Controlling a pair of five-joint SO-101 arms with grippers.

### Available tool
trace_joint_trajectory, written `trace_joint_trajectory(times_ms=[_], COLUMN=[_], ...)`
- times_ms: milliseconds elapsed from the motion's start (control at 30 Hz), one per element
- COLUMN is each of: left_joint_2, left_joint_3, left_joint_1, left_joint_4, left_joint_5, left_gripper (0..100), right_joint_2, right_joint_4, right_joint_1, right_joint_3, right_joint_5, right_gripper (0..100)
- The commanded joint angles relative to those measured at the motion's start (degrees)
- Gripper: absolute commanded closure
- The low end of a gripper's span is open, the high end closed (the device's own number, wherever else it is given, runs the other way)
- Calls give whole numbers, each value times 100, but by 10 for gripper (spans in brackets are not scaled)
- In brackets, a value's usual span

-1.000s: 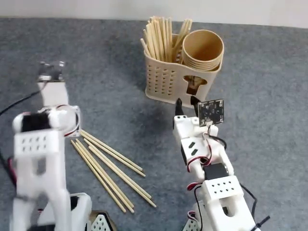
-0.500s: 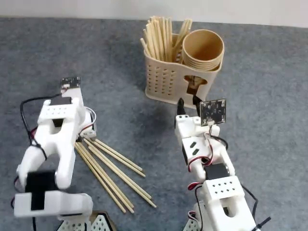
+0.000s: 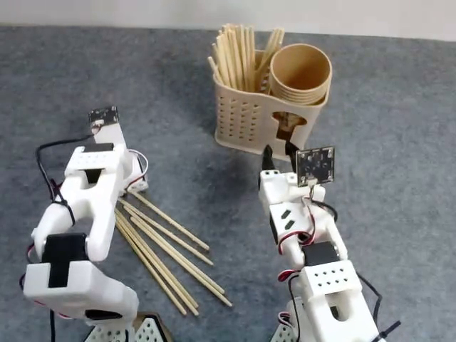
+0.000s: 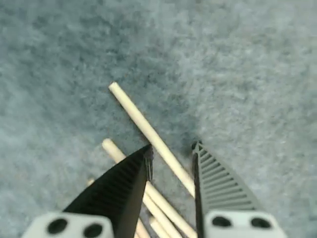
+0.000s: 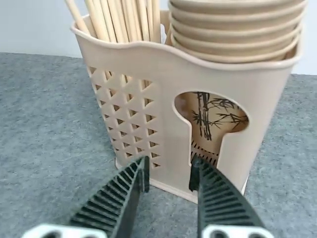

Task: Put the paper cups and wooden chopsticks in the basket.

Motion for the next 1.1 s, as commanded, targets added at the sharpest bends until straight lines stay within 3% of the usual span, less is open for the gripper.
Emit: trace_joint_trajectory(times_ms=[0, 167, 333, 900, 1067], left_joint_2=[22, 22, 22, -48, -48], left_joint_3=[-215, -189, -189, -1508, -2554], left_joint_1=[84, 338, 365, 796, 787], left_joint_4=[-132, -360, -668, -774, -88], left_joint_5=[62, 62, 35, 70, 70], left_gripper=[861, 869, 998, 994, 994], right_joint_2=[-145, -145, -145, -145, -145], right_joint_4=[13, 13, 13, 13, -75], right_joint_1=[31, 31, 31, 31, 31], right_joint_3=[-66, -57, -57, -57, -57], right_joint_5=[-53, -44, -44, -44, -35], right_gripper=[854, 854, 854, 854, 854])
